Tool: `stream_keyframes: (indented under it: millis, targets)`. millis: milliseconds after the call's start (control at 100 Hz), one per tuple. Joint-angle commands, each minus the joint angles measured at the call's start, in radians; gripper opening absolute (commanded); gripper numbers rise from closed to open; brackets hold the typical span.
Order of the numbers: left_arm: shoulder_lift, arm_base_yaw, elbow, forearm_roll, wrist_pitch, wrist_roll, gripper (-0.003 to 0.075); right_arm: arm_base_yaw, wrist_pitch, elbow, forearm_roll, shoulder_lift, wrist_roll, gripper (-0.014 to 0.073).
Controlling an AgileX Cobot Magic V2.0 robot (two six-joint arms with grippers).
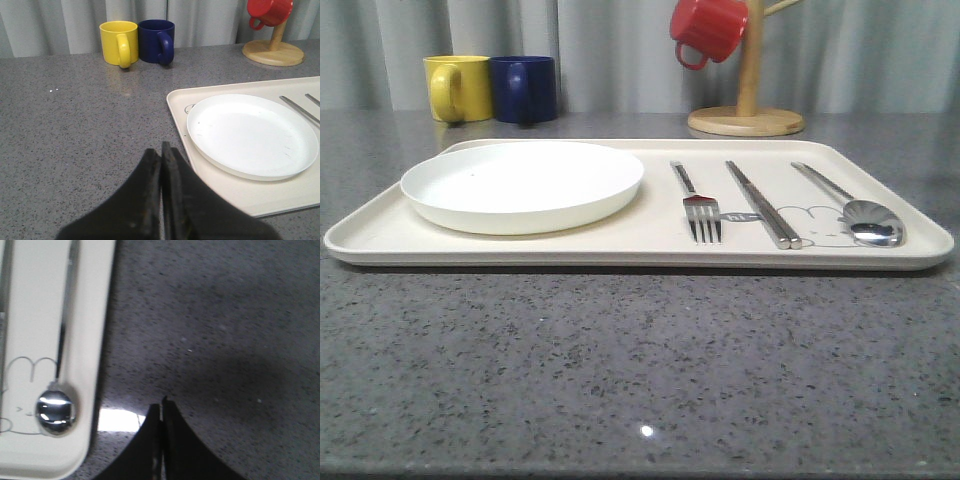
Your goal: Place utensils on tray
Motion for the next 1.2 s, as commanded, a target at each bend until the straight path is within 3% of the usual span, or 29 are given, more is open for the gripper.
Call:
stream_keyframes:
  millis: [0, 310, 780, 1190]
  targets:
    - [0.01, -0.007, -0.026, -0.005, -0.076, -0.005, -0.0019, -0.055, -0.066, 0.036, -0.017, -0.09, -0.017, -0.0069]
    - [0.01, -0.007, -0.026, -0.005, -0.076, -0.005, -0.0019, -0.095, -0.244, 0.246, -0.017, -0.328, -0.017, -0.0069]
    - [0.01, -0.007, -0.026, -0.005, -0.076, -0.005, -0.0019, -0.095, -0.676, 0.68, -0.064, -0.845, -0.017, -0.0069]
    - [0.01, -0.007, -0.026, -0.005, -0.076, -0.005, -0.0019, -0.095, -0.703, 1.0, -0.104, -1.328, -0.017, -0.0069]
